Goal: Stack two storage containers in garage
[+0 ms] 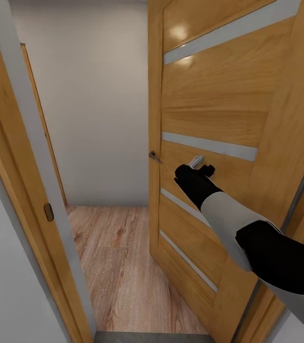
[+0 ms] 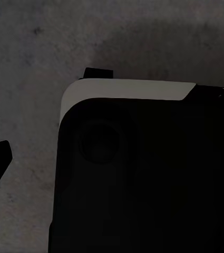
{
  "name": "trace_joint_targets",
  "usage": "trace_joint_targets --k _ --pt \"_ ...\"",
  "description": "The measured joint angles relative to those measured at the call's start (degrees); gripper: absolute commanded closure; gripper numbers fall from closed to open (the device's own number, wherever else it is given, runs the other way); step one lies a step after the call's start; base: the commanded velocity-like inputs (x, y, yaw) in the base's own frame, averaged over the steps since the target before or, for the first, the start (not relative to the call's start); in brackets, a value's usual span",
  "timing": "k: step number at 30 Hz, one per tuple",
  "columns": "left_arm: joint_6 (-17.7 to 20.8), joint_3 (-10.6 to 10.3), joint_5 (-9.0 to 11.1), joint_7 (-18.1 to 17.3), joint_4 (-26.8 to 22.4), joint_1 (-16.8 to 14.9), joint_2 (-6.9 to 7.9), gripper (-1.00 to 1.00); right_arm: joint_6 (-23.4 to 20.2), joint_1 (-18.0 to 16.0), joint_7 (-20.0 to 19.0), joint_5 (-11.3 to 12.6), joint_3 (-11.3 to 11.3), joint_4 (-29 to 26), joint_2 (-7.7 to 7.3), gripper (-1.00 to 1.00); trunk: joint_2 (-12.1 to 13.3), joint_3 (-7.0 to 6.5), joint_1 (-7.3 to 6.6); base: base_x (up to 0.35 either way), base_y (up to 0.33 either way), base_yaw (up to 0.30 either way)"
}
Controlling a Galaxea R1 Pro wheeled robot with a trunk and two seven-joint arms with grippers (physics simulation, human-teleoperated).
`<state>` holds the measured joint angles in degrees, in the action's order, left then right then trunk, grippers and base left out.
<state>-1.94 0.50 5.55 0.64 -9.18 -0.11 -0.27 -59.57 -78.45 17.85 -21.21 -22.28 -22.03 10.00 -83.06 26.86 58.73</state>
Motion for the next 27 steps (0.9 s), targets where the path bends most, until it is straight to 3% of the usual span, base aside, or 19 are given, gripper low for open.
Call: trace_joint_targets --k 21,23,27 --pt "0.0 0.0 0.0 0.0 0.0 0.0 0.01 -1.00 -0.1 -0.9 0.3 1.5 0.4 0.6 -0.10 -1.00 0.0 0.01 0.00 0.000 0.000 0.000" --pt "0.0 0.0 -0.1 0.0 0.0 0.0 0.02 -1.00 -0.2 -0.9 0.6 4.1 0.3 -0.3 0.00 -1.00 0.0 0.01 0.00 0.000 0.000 0.000" --pt "0.0 0.0 -0.1 0.0 0.0 0.0 0.02 -1.00 -0.2 -0.9 0.8 4.8 0.3 -4.7 0.00 -1.00 0.0 0.00 0.00 0.000 0.000 0.000"
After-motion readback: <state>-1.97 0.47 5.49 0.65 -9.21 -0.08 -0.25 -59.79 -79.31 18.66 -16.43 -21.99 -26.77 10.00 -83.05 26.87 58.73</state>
